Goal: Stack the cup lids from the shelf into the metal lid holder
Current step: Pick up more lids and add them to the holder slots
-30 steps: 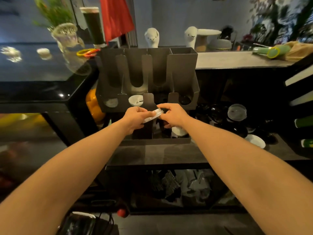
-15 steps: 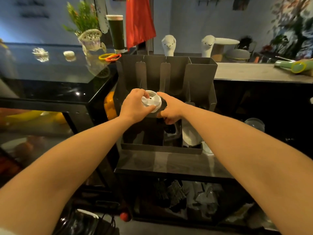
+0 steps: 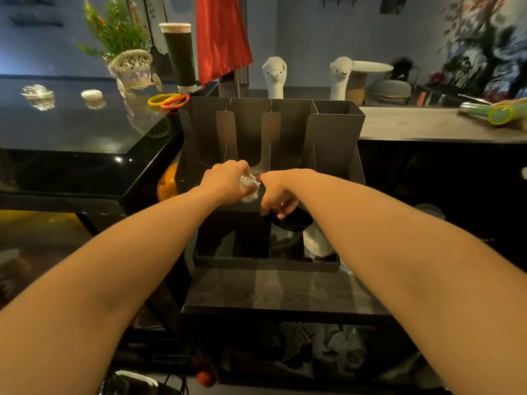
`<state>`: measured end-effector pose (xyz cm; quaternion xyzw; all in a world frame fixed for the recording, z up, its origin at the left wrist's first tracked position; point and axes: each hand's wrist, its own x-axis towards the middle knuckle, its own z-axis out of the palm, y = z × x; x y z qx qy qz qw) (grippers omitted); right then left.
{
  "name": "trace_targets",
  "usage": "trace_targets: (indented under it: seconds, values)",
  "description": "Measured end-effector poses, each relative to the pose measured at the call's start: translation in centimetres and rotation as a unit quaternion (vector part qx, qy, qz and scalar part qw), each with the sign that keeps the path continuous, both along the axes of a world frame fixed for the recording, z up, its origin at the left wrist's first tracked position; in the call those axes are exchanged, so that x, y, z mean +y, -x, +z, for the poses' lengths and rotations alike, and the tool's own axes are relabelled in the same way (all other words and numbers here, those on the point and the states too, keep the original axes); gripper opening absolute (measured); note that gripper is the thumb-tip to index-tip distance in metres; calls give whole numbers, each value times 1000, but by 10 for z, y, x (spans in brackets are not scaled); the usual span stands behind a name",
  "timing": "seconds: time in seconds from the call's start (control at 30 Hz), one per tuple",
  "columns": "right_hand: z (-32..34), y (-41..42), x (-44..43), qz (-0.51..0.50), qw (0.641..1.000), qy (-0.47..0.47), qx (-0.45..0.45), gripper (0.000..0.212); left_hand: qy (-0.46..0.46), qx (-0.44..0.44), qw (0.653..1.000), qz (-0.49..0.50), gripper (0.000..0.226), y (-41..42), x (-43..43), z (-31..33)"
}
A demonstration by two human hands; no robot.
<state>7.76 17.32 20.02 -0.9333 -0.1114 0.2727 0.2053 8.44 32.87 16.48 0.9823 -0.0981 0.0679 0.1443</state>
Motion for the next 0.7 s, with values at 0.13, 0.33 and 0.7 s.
trace_targets:
  seconds: [0.13, 0.33, 0.7]
  values:
    - [-4, -5, 3, 19, 999, 40, -23, 68, -22, 40, 999, 9, 46, -11, -1, -9]
    - [-11, -14, 9, 25, 994, 87, -53, 63, -131, 53, 990, -6, 43, -16, 6, -19]
    - [-21, -22, 16, -1, 994, 92, -60, 42, -165, -2, 986, 7, 42, -14, 4, -27]
